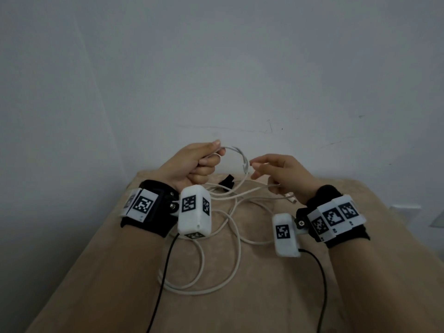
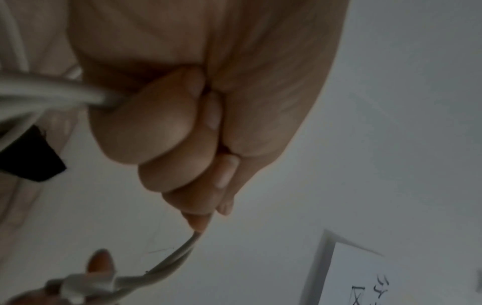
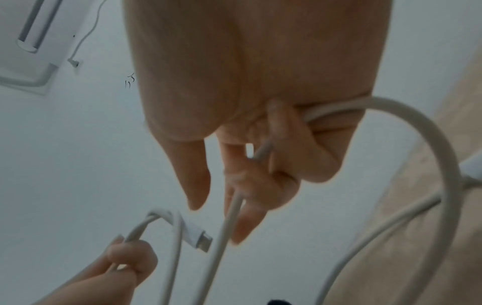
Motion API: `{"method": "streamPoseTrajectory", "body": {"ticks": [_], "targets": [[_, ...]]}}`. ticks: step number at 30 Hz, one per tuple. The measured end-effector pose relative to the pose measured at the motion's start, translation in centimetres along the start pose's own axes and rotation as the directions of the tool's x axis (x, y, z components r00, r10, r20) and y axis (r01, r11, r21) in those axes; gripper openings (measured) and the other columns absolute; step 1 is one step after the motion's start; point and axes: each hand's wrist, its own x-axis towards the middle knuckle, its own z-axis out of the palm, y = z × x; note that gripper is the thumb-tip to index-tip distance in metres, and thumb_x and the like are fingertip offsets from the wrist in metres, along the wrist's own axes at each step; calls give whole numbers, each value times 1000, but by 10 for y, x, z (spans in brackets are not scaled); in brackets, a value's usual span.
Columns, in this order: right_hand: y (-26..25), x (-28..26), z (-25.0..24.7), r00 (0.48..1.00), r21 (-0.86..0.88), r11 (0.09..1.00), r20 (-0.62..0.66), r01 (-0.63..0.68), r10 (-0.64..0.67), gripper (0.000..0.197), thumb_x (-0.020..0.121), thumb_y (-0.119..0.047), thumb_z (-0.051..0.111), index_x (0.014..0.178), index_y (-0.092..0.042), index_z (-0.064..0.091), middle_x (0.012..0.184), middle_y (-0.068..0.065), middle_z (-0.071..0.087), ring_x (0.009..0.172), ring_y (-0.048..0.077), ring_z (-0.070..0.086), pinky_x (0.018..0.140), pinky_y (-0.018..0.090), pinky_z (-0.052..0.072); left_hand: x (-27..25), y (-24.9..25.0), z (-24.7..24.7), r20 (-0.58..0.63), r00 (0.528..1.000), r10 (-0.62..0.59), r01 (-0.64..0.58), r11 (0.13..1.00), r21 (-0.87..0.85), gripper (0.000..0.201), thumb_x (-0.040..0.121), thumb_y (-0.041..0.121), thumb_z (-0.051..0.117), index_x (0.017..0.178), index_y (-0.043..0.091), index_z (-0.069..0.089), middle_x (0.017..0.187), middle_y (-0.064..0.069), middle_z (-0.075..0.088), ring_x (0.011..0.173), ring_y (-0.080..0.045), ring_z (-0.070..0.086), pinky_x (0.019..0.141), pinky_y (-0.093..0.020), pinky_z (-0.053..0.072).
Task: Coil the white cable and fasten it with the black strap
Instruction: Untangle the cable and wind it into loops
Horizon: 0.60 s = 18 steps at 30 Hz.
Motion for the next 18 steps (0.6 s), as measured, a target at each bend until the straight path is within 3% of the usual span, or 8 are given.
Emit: {"method": "streamPoseTrajectory", "body": {"ticks": [4,7,13,18], "targets": [[-3,-1,0,997,41,999,-75,22,-19,23,89,-31,63,101,-13,72,78,0,66,37,8,36,37,18,27,2,-3,6,-10,999,-36,37,997,67,27,100,27,40,83,10,52,44,11,28,29,3,17,29,-8,11],[-7,-4,2,998,19,998,-23,53,-53,24,87,-34,64,95,-13,74,78,-1,64,38,6,33,37,15,27,2,-2,8,-13,999,-48,49,995,83,27,100,27,40,83,9,52,44,10,28,29,3,17,27,-9,12],[-9,-9,5,993,-113,987,39,111,-107,23,87,-21,67,94,0,73,43,-19,51,33,1,34,37,8,26,2,-2,11,-25,998,-50,52,994,91,27,99,28,42,84,9,53,44,11,28,29,3,18,27,-10,12],[-6,-7,8,992,-79,990,-39,119,-122,19,83,-20,71,89,-3,75,49,-18,59,34,1,36,40,10,28,6,-5,13,-75,997,-28,28,1000,-7,33,98,34,44,89,6,59,46,8,35,30,1,22,28,-10,17]]}}
